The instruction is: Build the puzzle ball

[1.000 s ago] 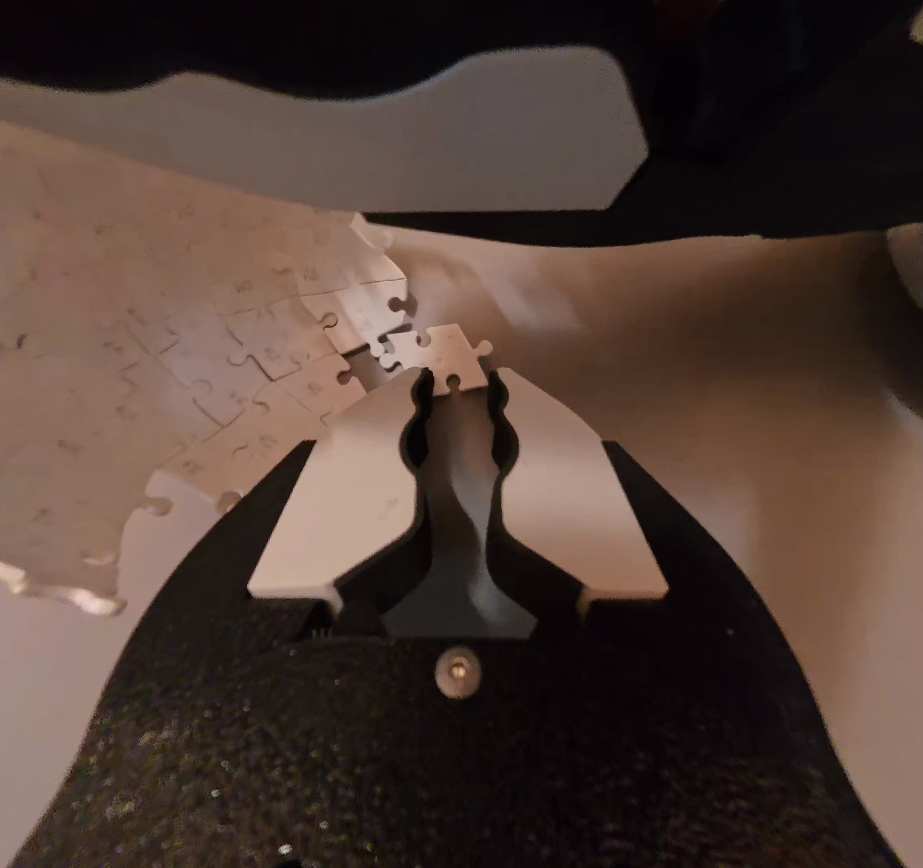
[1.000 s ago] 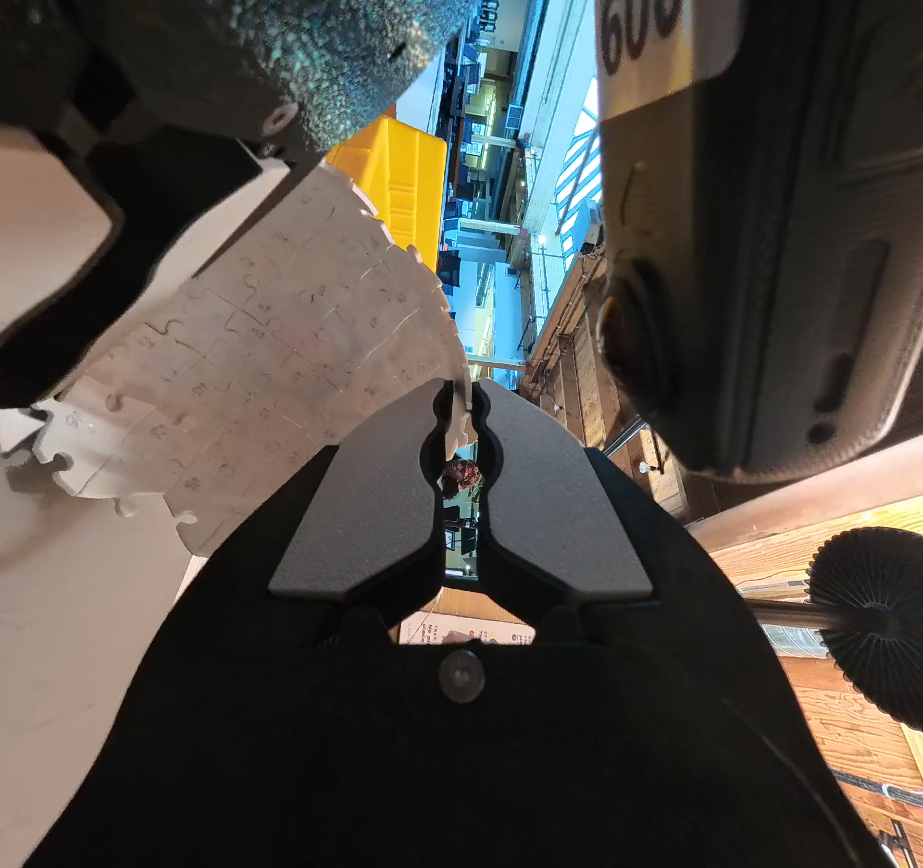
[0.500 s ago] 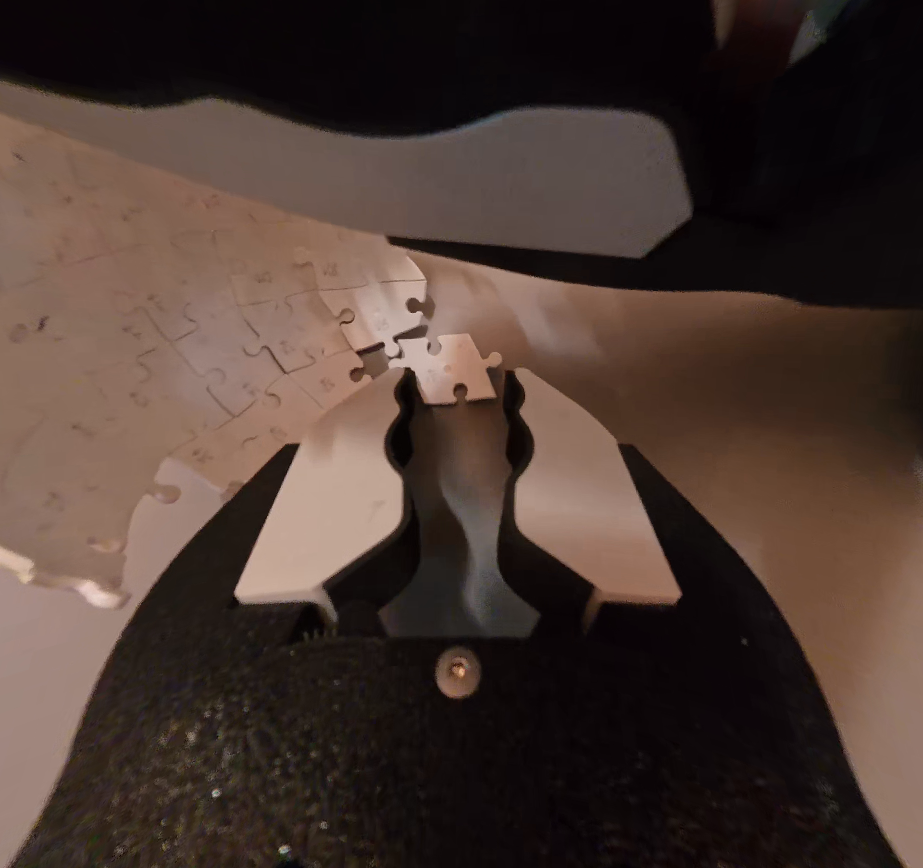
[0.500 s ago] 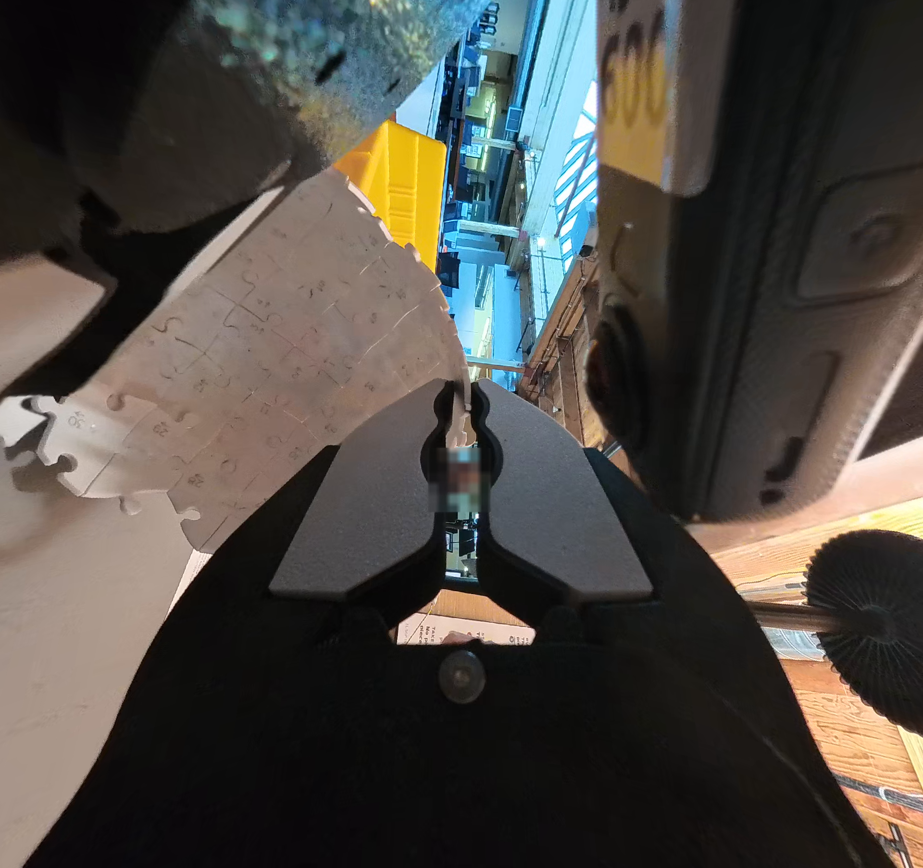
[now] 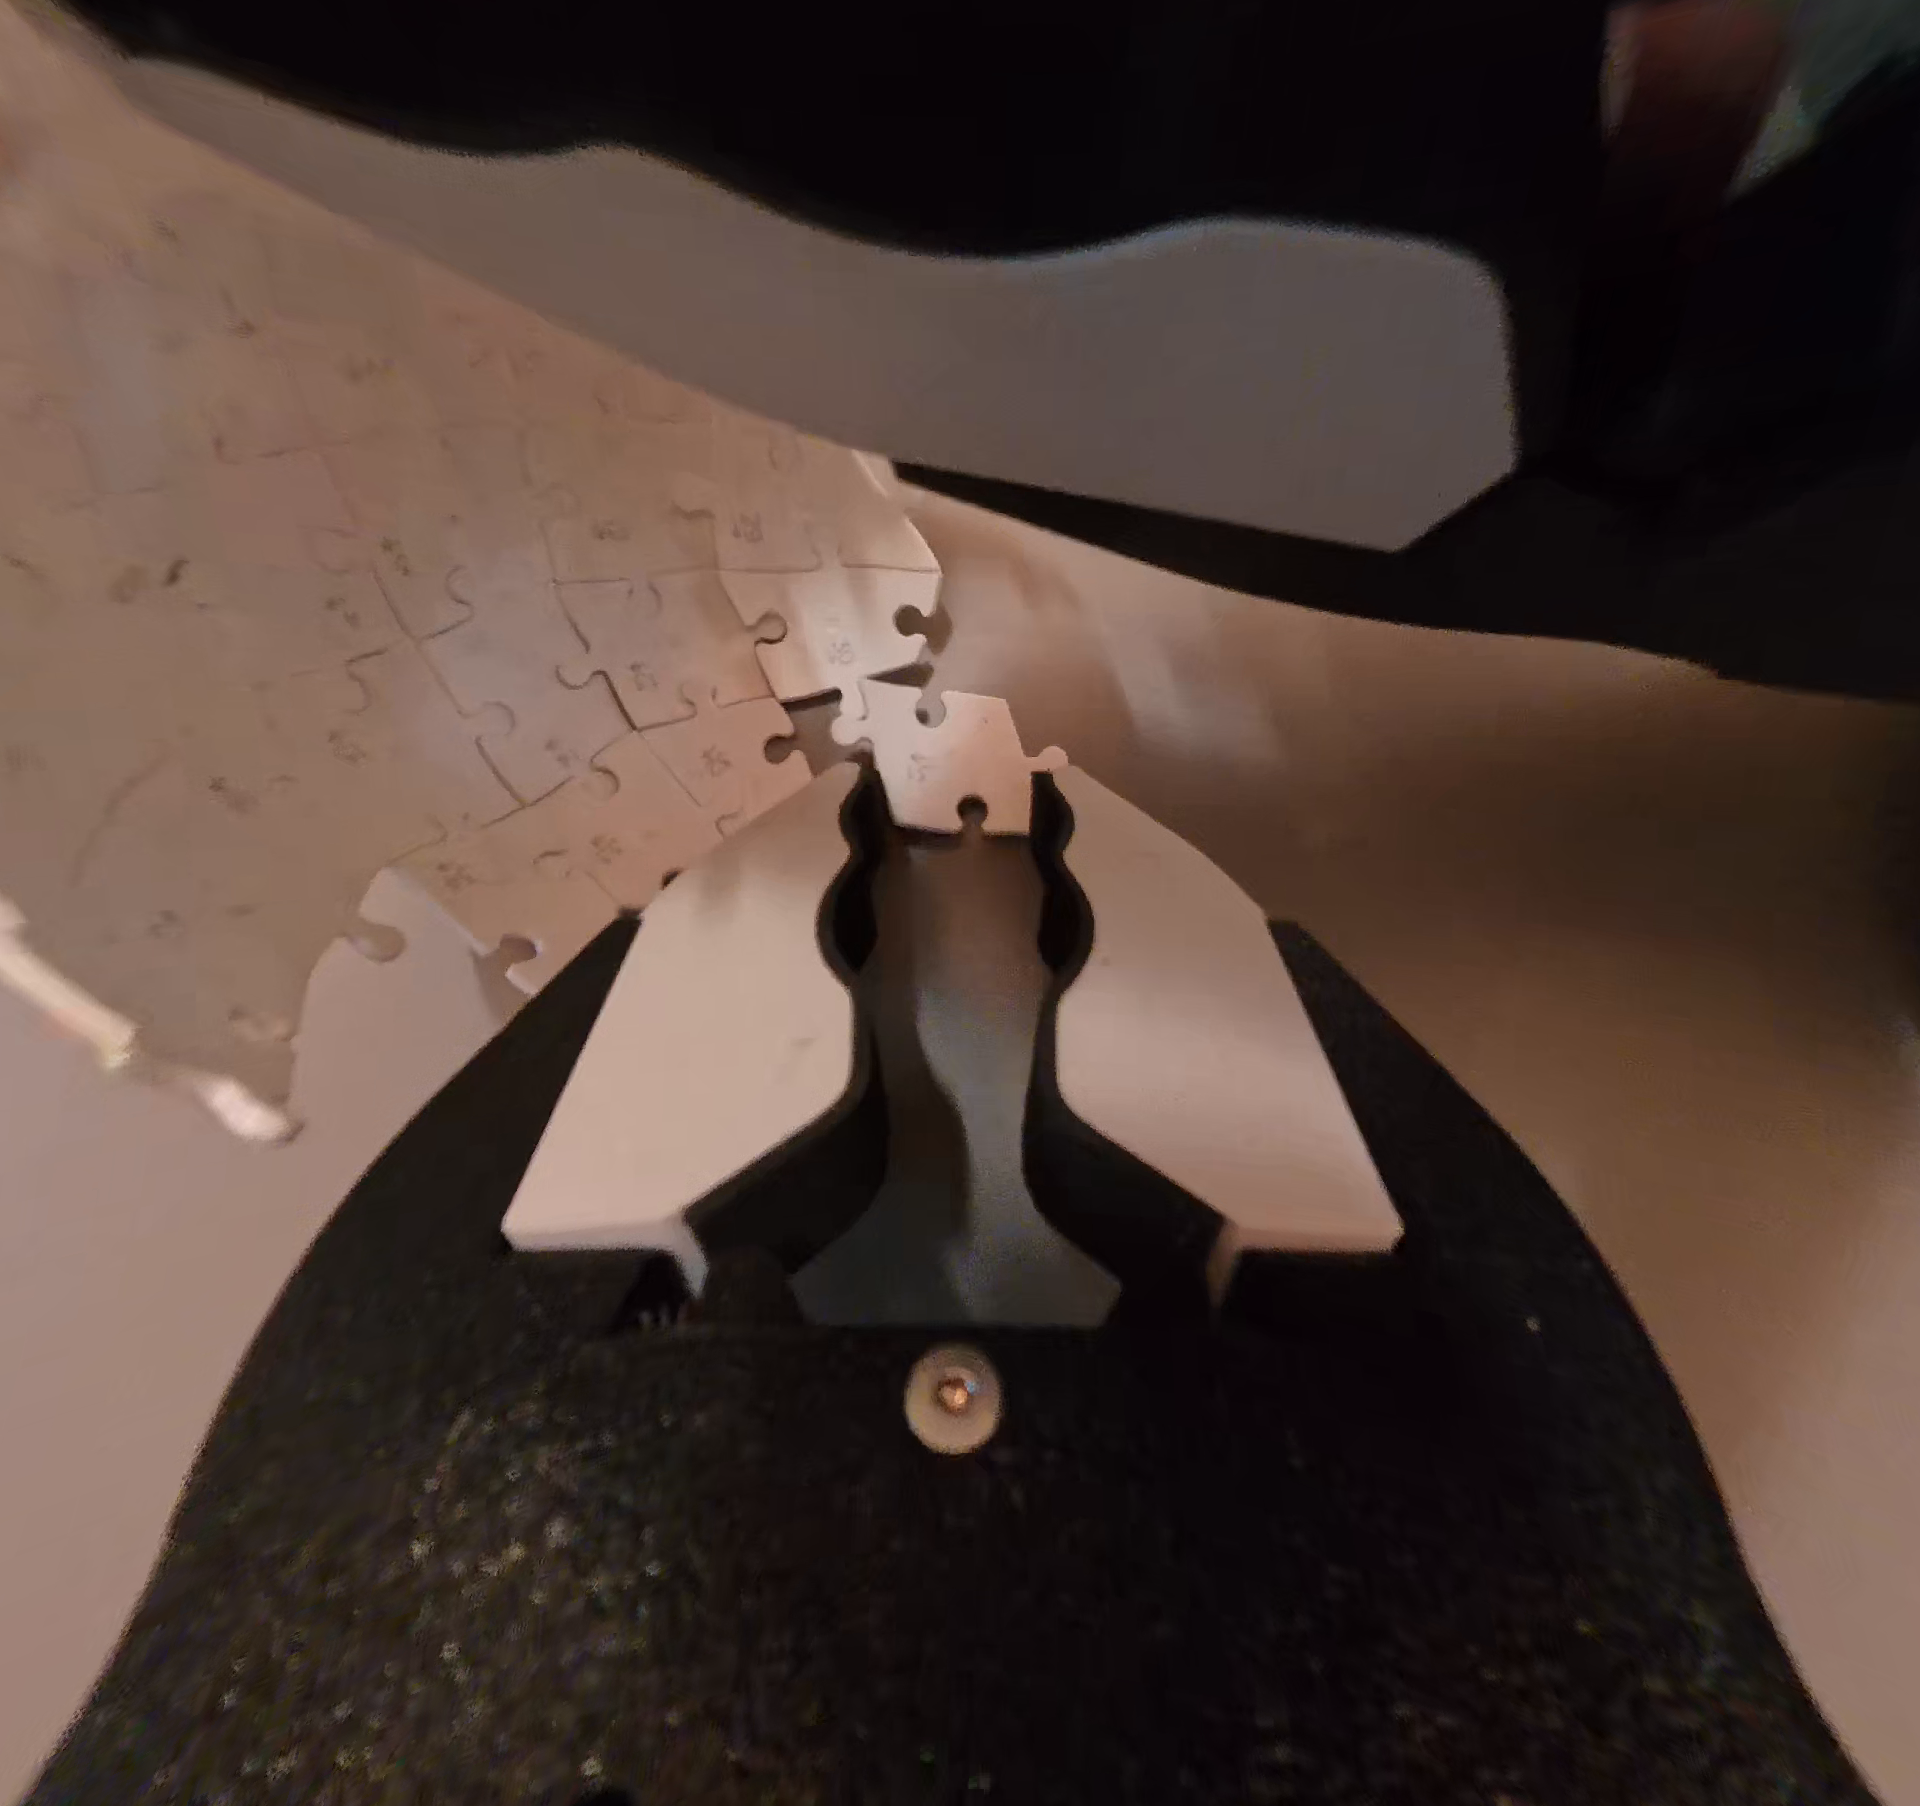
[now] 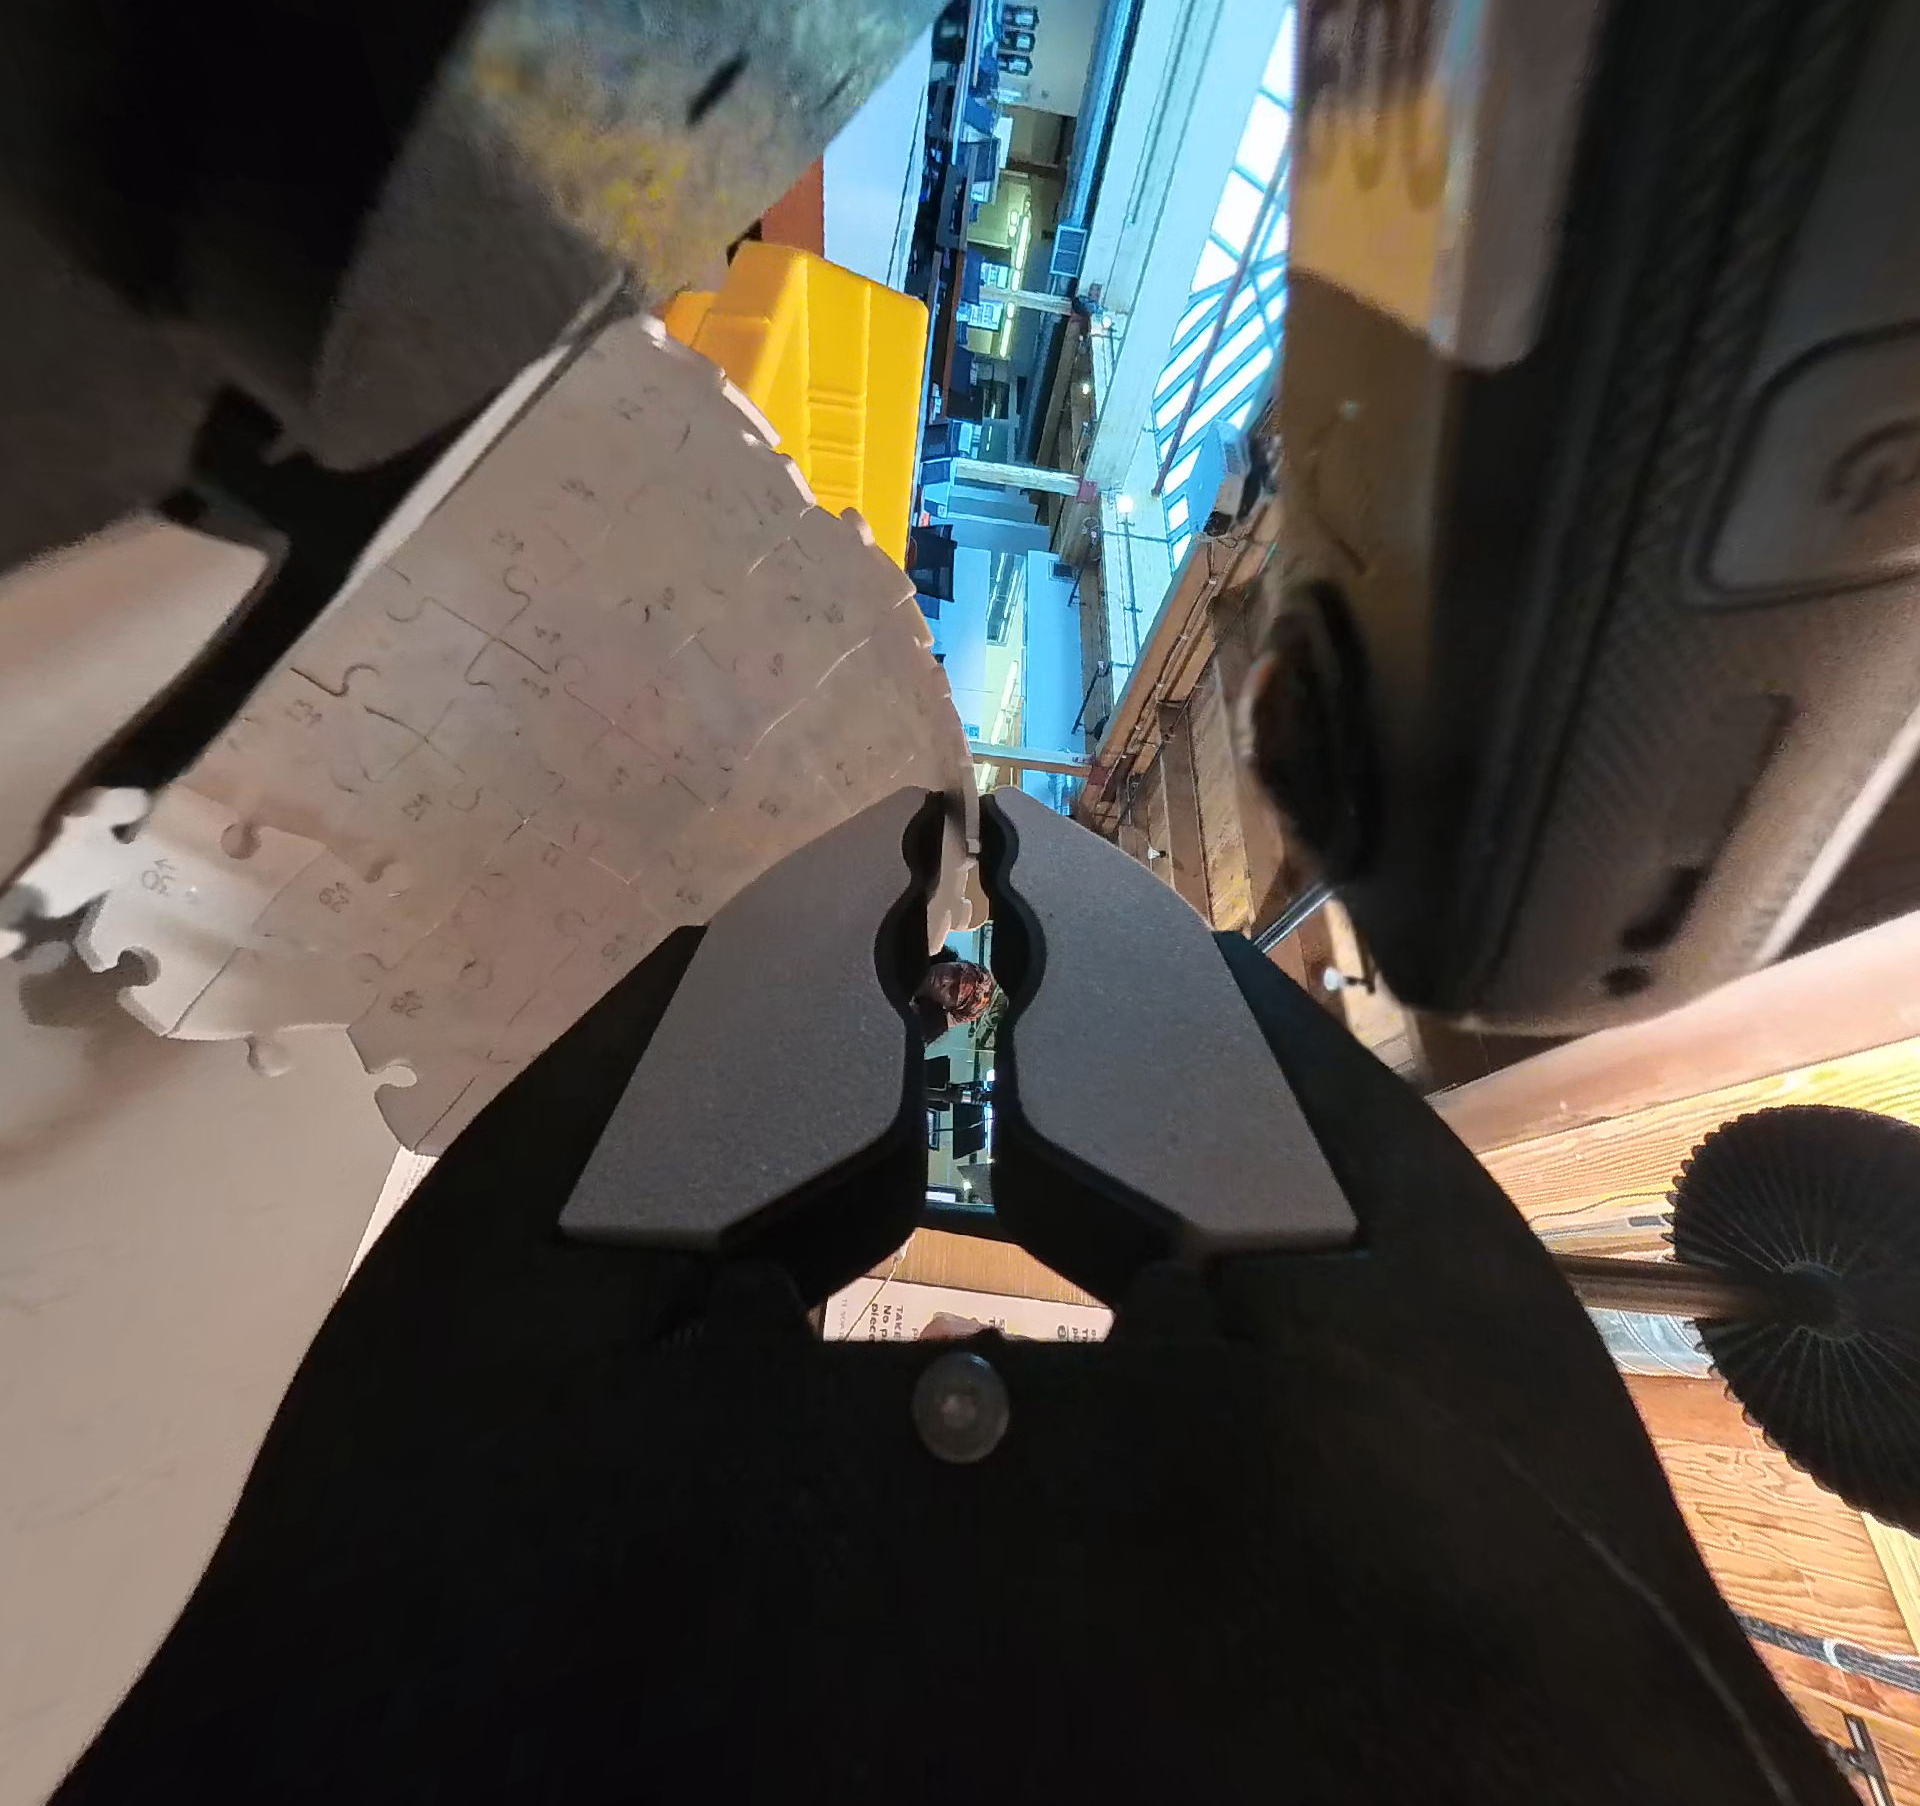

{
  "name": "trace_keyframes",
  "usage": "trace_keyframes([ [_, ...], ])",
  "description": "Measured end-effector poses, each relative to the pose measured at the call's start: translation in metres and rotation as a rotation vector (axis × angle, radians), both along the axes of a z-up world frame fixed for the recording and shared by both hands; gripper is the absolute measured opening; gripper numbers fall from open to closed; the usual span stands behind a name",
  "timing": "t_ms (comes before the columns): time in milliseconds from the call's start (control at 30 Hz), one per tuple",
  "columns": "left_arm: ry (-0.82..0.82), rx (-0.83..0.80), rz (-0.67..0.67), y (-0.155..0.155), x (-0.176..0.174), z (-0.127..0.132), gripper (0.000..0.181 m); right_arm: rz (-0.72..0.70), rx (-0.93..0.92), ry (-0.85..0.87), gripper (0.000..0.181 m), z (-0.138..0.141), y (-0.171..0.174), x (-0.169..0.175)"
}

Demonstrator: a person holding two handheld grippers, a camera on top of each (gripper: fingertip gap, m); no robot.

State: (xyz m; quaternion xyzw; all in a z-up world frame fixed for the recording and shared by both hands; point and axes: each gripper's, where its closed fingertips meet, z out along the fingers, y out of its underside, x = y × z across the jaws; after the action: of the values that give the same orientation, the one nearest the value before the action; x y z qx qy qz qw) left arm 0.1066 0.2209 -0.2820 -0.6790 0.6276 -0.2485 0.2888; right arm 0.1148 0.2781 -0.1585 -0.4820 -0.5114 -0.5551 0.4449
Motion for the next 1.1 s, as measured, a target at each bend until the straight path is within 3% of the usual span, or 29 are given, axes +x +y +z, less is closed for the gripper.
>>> trace_keyframes([
  [133,-0.059,-0.021,0.118,0.011,0.001,0.01,0.027,-0.001,0.0,0.001,0.006,0.0,0.0,0.0],
  [367,-0.045,-0.119,0.247,0.02,0.001,0.002,0.033,0.001,0.001,0.003,0.006,0.0,0.001,-0.001],
  [467,-0.077,-0.113,0.2,0.013,0.005,0.008,0.04,0.002,0.001,0.003,0.006,0.0,0.001,-0.001],
  [633,-0.113,0.064,0.11,0.016,0.005,0.022,0.018,0.002,0.002,0.004,0.006,0.0,0.001,-0.001],
  [767,-0.193,0.167,0.138,0.043,-0.006,0.052,0.005,0.003,0.003,0.006,0.006,0.0,0.001,-0.001],
  [900,-0.306,0.318,0.037,0.066,-0.016,0.092,0.011,0.001,0.001,0.007,0.007,-0.001,0.001,-0.001],
  [1000,-0.257,0.352,-0.068,0.068,-0.023,0.094,0.016,0.0,0.001,0.009,0.007,0.0,0.0,0.0],
  [1100,-0.305,0.511,-0.12,0.078,-0.018,0.102,0.03,0.0,0.0,0.007,0.007,0.0,0.0,0.0],
])
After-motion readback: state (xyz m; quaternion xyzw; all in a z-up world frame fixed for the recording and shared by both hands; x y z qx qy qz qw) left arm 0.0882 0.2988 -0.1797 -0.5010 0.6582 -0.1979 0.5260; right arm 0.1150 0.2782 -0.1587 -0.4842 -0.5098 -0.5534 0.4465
